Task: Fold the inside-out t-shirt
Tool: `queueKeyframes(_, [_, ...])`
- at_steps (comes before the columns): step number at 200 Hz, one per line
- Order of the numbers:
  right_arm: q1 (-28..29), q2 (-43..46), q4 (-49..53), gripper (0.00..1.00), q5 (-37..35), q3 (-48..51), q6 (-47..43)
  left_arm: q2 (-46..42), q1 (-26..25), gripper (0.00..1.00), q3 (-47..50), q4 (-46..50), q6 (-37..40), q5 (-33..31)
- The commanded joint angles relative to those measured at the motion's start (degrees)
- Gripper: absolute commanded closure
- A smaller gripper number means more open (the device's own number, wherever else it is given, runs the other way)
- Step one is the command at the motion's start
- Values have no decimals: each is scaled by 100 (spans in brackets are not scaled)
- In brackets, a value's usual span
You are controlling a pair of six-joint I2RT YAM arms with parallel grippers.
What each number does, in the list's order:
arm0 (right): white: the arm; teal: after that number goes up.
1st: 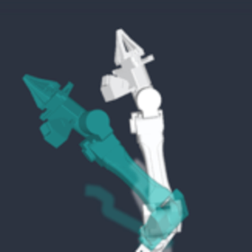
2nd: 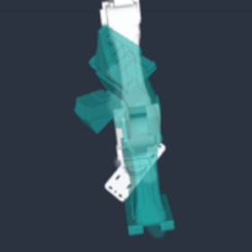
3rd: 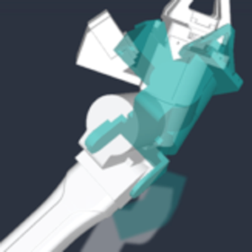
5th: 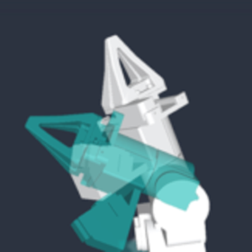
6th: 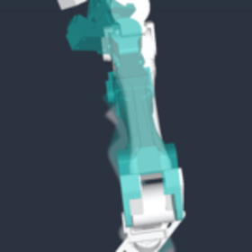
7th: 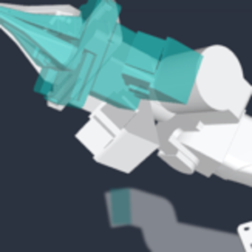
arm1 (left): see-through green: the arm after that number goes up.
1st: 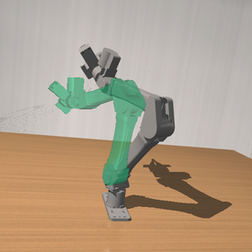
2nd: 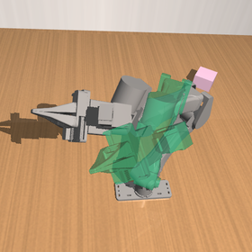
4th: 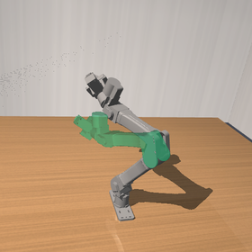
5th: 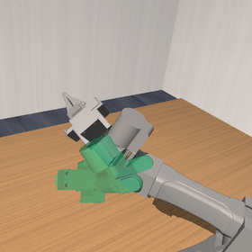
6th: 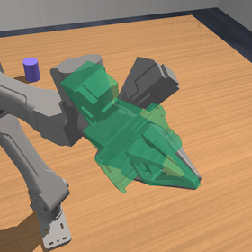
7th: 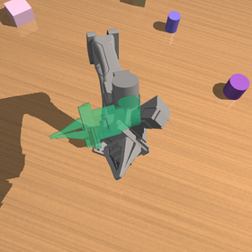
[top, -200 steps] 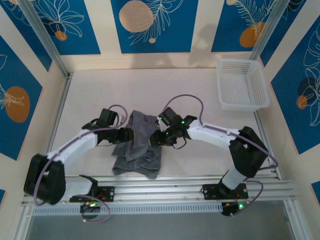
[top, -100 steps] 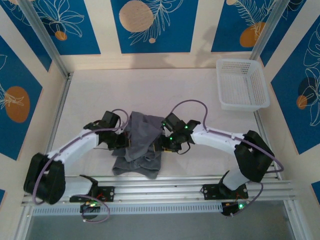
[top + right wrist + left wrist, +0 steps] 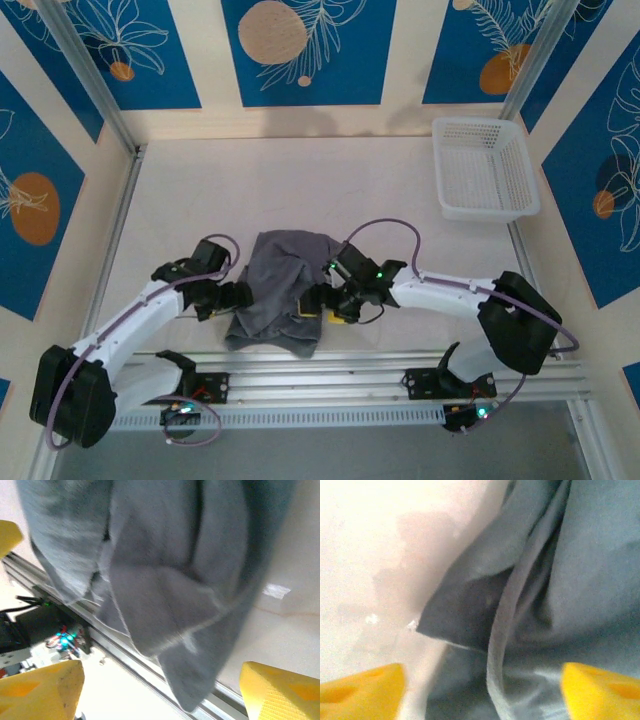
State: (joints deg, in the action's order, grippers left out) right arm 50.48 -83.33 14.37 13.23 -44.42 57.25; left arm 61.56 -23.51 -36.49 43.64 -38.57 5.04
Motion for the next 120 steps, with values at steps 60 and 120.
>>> queueKeyframes(60, [-82,-1100,-584,23,706,-275,239,1000,-39,21,757,-2116,-667,1470])
queueKeyframes(120, [-89,-1152,-524,47,735,-391,198,652,-93,46,1176,-2728,-1037,2638])
